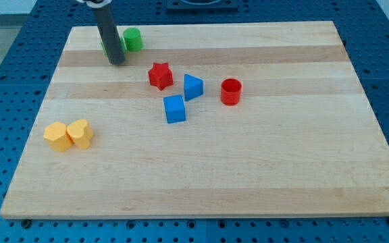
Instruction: Slide the red star towards the center left
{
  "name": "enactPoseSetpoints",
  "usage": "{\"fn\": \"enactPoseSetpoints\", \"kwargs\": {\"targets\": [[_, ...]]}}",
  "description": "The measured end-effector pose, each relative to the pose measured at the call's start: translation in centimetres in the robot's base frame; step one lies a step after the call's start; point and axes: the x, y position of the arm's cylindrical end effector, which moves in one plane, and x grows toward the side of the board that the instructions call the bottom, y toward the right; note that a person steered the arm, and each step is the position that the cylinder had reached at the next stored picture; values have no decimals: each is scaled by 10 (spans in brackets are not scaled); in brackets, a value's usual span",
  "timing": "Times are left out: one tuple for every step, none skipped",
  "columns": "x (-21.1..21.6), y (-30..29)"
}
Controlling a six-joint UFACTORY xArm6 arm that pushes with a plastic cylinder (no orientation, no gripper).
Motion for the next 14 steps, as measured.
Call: {"fn": "enactPoseSetpoints", "kwargs": {"targets": [[-9, -9], [7, 38], [5, 143], [62, 144], [88, 112], [86, 99], [70, 151], [64, 108], [88, 43], [88, 14], [62, 48], [53, 21], [61, -34], [70, -43]]}}
